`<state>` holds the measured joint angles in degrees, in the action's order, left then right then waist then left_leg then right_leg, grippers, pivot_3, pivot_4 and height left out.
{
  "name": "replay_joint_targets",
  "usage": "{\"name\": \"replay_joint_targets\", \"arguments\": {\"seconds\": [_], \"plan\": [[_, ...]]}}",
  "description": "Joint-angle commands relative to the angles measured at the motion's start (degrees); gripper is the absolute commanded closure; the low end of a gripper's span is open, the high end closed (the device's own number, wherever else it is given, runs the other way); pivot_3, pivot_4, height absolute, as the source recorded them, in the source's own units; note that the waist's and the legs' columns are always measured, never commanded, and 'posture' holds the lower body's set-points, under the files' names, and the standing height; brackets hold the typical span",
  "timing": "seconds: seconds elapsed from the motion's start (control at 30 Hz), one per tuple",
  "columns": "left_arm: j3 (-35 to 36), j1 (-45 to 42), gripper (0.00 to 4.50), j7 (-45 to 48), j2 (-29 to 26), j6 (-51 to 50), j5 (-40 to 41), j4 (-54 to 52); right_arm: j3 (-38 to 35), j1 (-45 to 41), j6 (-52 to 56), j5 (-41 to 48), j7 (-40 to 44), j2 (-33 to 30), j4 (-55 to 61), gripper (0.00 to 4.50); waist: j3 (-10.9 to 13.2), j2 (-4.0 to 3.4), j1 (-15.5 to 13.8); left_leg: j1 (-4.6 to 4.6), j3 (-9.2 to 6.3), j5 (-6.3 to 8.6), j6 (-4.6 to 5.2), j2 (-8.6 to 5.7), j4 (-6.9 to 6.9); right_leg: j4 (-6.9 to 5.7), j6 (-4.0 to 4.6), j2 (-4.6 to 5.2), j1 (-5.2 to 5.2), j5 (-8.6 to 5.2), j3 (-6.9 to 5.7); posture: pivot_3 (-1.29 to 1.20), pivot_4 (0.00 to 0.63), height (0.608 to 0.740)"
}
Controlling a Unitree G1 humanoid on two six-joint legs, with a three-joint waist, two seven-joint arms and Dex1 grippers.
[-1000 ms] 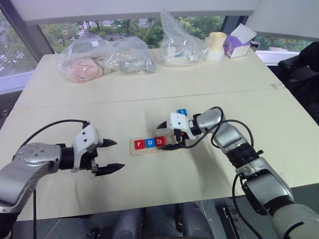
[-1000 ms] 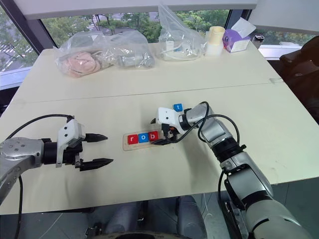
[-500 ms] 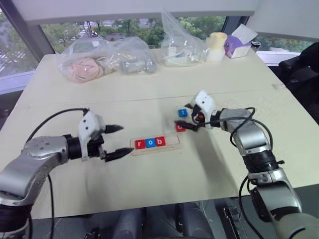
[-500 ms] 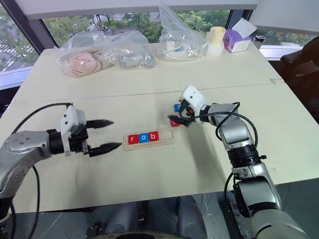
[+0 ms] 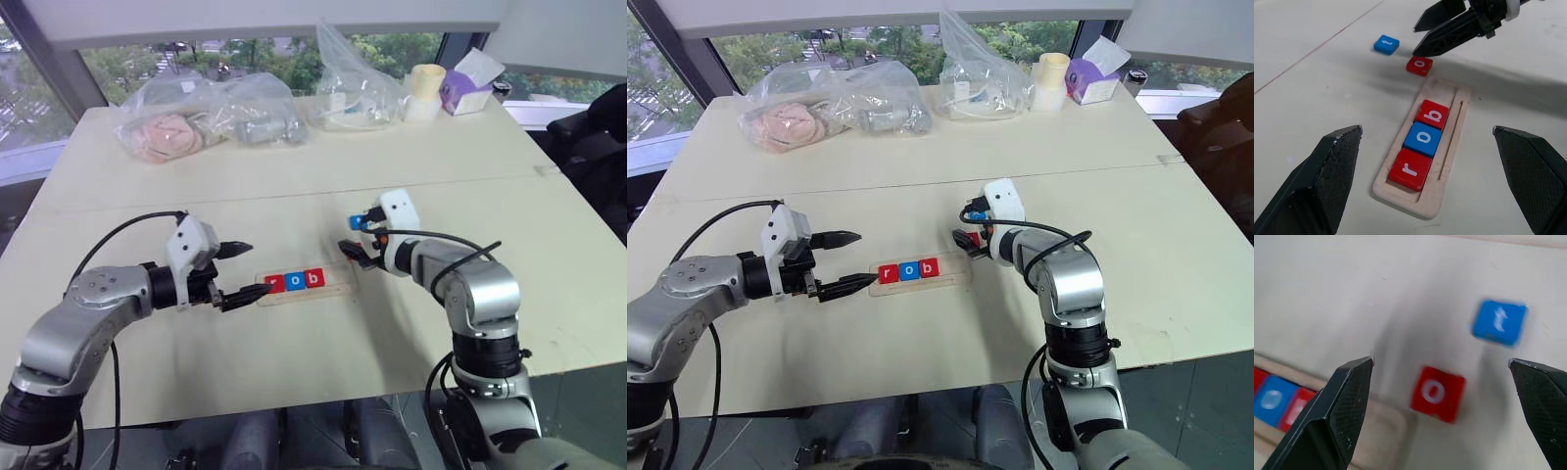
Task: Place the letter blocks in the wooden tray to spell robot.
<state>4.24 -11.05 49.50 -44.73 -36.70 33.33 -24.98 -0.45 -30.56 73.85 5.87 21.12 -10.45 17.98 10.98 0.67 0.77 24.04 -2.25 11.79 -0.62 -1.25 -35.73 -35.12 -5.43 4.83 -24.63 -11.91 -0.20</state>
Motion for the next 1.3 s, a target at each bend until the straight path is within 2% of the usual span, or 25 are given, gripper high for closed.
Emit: {"name": "replay_joint_targets", "arguments": {"seconds": [0.03, 0.17, 0.2, 0.3, 0.37, 0.43, 0.6, 0.73, 0.97, 1.13, 1.3], "plan": [[0.0, -1.1, 0.00, -0.4, 1.0, 2.0, -0.7, -0.3, 1.3, 0.9, -3.4, -0.8, -3.1, 0.8, -2.6, 0.04, 0.0, 0.00, 0.1, 0.00, 0.01, 0.00, 0.00, 0.00, 0.00, 0.00, 0.00, 0.00, 0.00, 0.00, 0.00, 0.00, 0.150, 0.740], [-1.3, -0.4, 0.00, -0.3, 1.3, 3.4, -2.9, 0.4, 1.3, 0.2, -7.9, -1.0, -7.0, 4.3, -9.0, 0.04, 0.0, 0.05, 0.4, -0.09, 0.03, 0.00, 0.00, 0.02, 0.02, 0.00, -0.01, -0.05, 0.05, 0.00, 0.01, 0.00, 0.150, 0.740], [-1.5, -0.2, 0.00, -0.3, 1.4, 3.5, -3.1, 0.3, 1.0, 0.0, -9.0, -1.1, -8.0, 5.2, -10.0, 0.28, 0.0, 0.05, 0.4, -0.13, 0.03, 0.00, 0.00, 0.02, 0.03, 0.00, -0.01, -0.06, 0.08, 0.01, 0.01, 0.00, 0.150, 0.740], [-1.1, 0.3, 0.00, -0.5, 1.5, 3.5, -3.3, -0.1, 1.6, -0.1, -10.3, -1.3, -9.7, 6.2, -11.2, 1.37, 0.0, 0.05, 0.4, -0.25, 0.03, 0.00, 0.00, 0.04, 0.08, 0.00, 0.00, -0.08, 0.17, 0.00, 0.02, 0.00, 0.150, 0.740], [-0.8, 0.6, 0.00, -0.6, 1.4, 3.5, -3.4, -0.3, 2.6, 0.2, -9.9, -1.3, -10.0, 5.9, -10.5, 2.51, 0.0, 0.05, 0.4, -0.25, 0.03, 0.00, 0.01, 0.06, 0.08, 0.01, 0.00, -0.07, 0.17, 0.00, 0.02, 0.00, 0.150, 0.740], [-0.6, 0.9, 0.00, -0.6, 1.4, 3.7, -3.6, -0.3, 4.0, 0.9, -9.8, -1.5, -10.0, 4.8, -9.5, 3.36, -0.1, 0.05, 0.4, -0.27, 0.03, 0.00, 0.01, 0.07, 0.09, 0.01, 0.00, -0.08, 0.17, 0.00, 0.02, 0.00, 0.150, 0.740], [-1.2, 0.7, 0.00, -0.7, 1.7, 3.9, -4.0, -0.4, 5.6, 1.5, -10.2, -1.8, -10.2, 2.1, -6.5, 3.34, -0.1, 0.05, 0.2, -0.28, 0.03, 0.00, 0.01, 0.07, 0.10, 0.01, 0.01, -0.08, 0.17, -0.01, 0.03, 0.00, 0.150, 0.740], [-2.1, 0.3, 0.00, 0.3, 1.2, 3.6, -4.2, -0.9, -0.1, 0.7, -5.5, -2.2, -13.1, 0.3, -0.1, 3.34, 0.0, 0.03, -0.1, -0.23, 0.03, 0.00, 0.01, 0.07, 0.10, 0.03, 0.02, -0.06, 0.15, -0.02, 0.03, 0.00, 0.150, 0.740], [-5.7, -1.3, 0.00, 5.9, -0.4, 5.0, -4.7, -1.1, -10.0, 8.0, 16.7, -0.9, -15.5, 6.9, 19.6, 3.34, 0.0, 0.03, 0.0, -0.19, 0.00, 0.01, 0.01, 0.12, 0.17, 0.03, 0.09, -0.09, 0.06, -0.06, 0.03, 0.00, 0.150, 0.740], [-8.2, -5.5, 0.00, 10.3, -1.2, 4.7, -4.8, 0.7, -10.7, 17.7, 18.6, 0.1, -16.9, 13.1, 29.8, 3.34, 0.0, 0.03, 0.0, -0.15, -0.04, 0.01, 0.01, 0.17, 0.17, 0.05, 0.16, -0.08, 0.04, -0.19, 0.01, 0.00, 0.150, 0.740], [-9.9, -8.3, 0.00, 12.0, -0.4, 6.9, -7.1, 5.1, -9.7, 19.7, 18.6, -0.3, -19.5, 18.0, 29.7, 3.34, -0.1, 0.00, 0.3, -0.17, -0.01, 0.02, -0.01, 0.20, 0.18, 0.07, 0.16, -0.06, 0.04, -0.20, 0.01, 0.00, 0.150, 0.740]]}}
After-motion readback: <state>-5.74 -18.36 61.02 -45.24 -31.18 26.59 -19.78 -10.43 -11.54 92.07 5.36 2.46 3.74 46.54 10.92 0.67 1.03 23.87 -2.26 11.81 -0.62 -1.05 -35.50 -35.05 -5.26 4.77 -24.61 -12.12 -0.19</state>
